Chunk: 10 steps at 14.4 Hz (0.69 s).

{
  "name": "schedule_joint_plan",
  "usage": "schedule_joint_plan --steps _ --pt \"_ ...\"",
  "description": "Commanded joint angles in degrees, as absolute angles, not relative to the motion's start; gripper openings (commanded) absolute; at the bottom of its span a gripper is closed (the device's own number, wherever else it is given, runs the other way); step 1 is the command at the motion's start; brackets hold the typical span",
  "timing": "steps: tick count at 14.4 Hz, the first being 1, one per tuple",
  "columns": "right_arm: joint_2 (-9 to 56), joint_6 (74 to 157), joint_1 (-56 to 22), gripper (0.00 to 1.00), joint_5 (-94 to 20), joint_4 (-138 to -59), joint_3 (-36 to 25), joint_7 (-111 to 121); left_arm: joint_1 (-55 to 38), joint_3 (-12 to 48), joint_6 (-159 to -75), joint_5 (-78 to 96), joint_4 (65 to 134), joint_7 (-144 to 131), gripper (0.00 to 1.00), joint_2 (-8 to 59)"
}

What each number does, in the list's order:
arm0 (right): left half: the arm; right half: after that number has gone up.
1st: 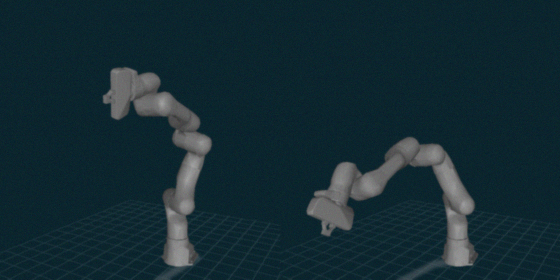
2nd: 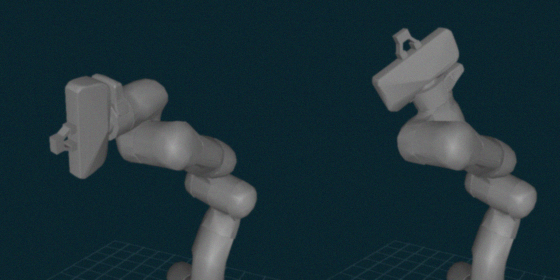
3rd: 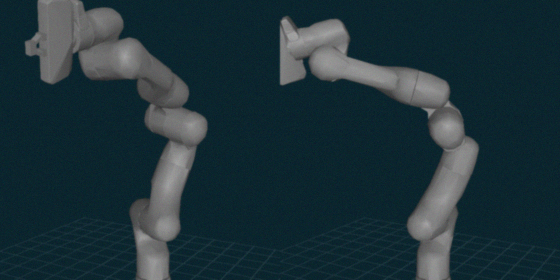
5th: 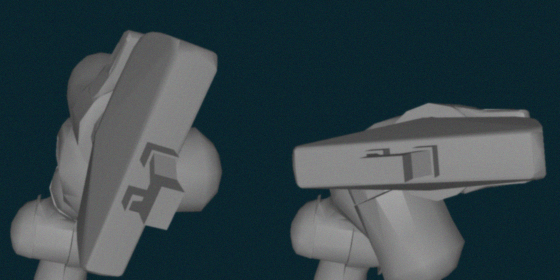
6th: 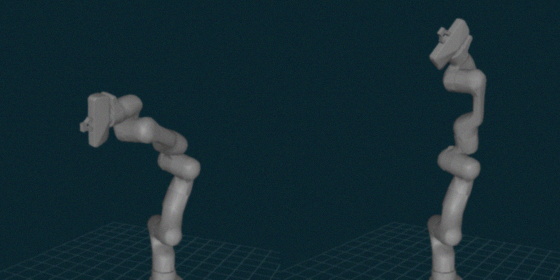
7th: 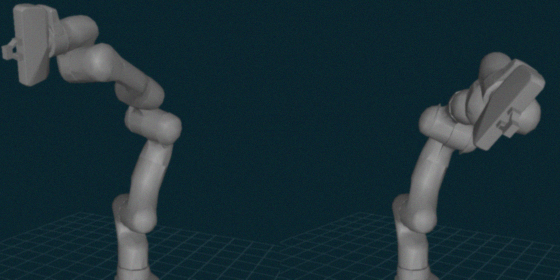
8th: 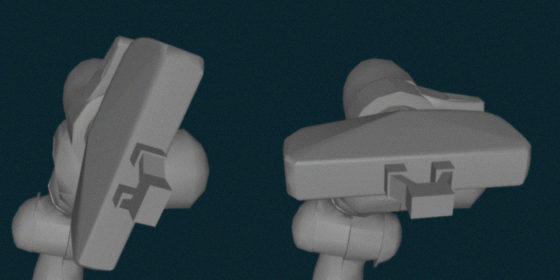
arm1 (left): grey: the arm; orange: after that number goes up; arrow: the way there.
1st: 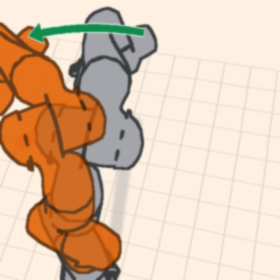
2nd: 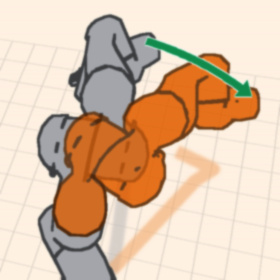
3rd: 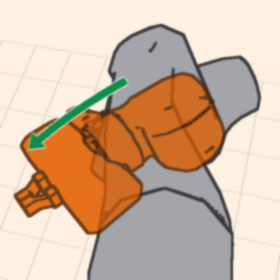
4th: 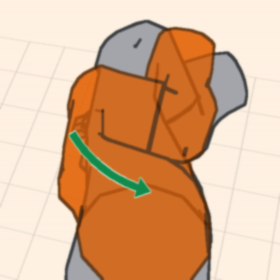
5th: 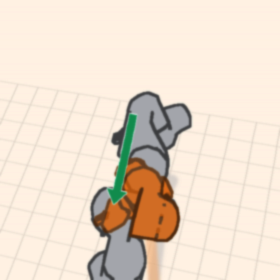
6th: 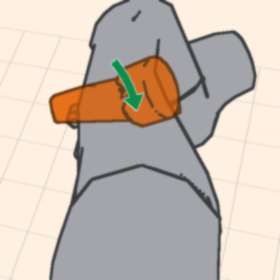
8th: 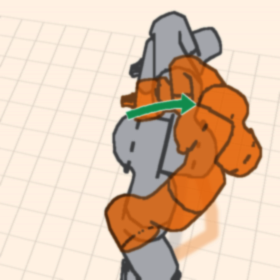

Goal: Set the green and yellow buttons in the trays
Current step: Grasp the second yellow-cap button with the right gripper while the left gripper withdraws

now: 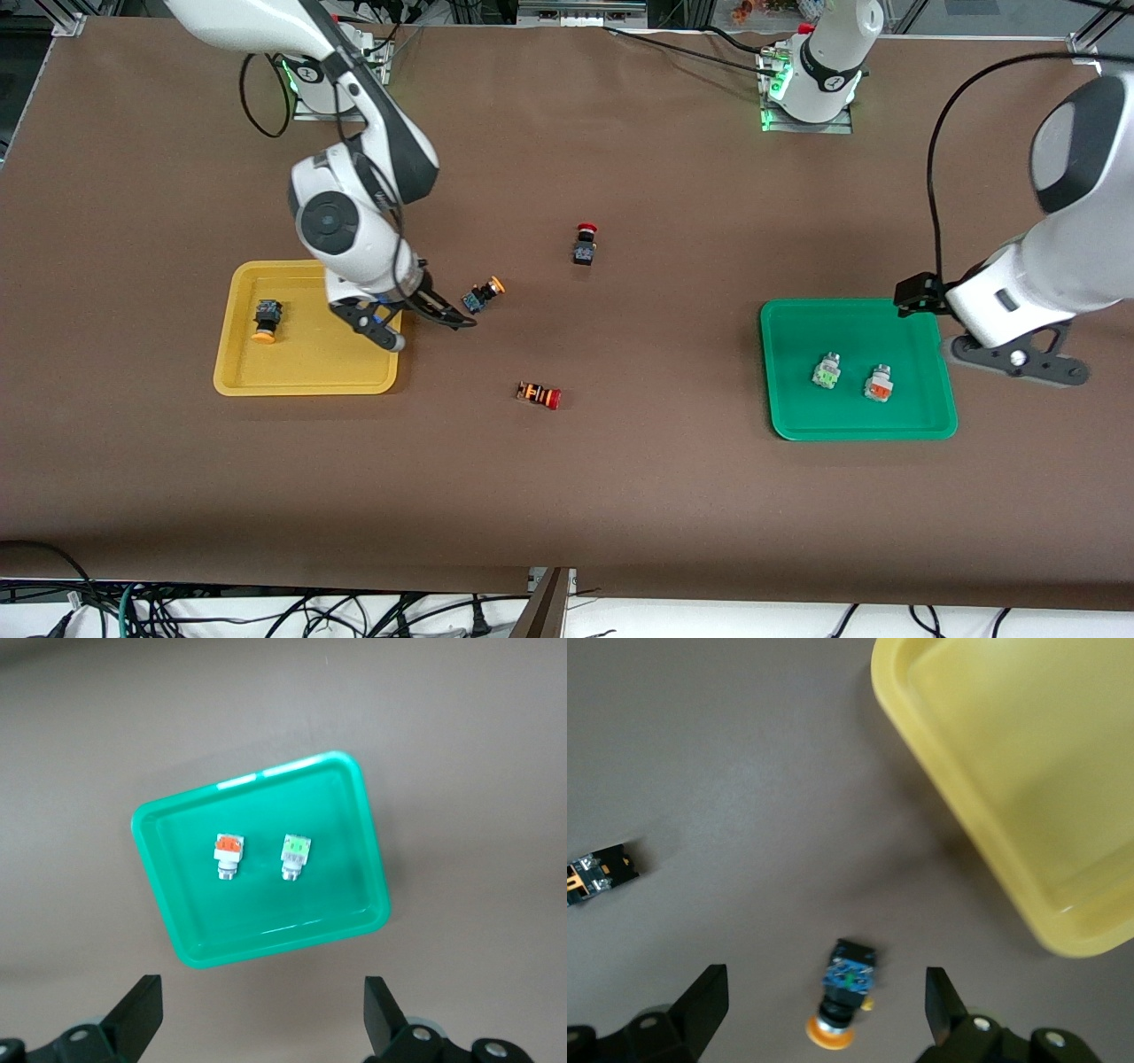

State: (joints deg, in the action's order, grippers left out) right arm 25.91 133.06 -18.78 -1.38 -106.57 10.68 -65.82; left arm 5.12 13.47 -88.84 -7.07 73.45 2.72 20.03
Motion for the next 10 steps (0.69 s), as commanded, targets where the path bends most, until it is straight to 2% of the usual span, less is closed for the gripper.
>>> schedule_joint_plan --steps 1,2,4,6,10 --pt "29.08 135.70 -21.61 0.98 0.43 -106.08 10.11 -76.61 -0.33 4.24 -94.64 -0.63 85.73 -0.79 1.00 7.78" --pt "30.14 136.83 -22.14 0.98 1.74 -106.17 9.93 -80.38 -1.05 3.44 -95.27 -0.44 90.31 -1.31 1.00 3.82" --pt "31.90 138.86 -22.85 0.98 3.42 -106.43 9.93 -87.68 -2.02 2.55 -95.45 -0.70 94.12 -2.72 1.00 -0.86" --pt "32.34 138.87 -24.34 0.99 4.30 -106.78 9.41 -90.43 -2.11 2.46 -95.36 -0.88 95.18 -4.13 1.00 -1.15" --pt "32.61 138.87 -24.70 0.99 4.39 -108.54 9.40 -94.57 -1.93 2.90 -94.22 -0.88 92.47 -4.13 1.00 1.23"
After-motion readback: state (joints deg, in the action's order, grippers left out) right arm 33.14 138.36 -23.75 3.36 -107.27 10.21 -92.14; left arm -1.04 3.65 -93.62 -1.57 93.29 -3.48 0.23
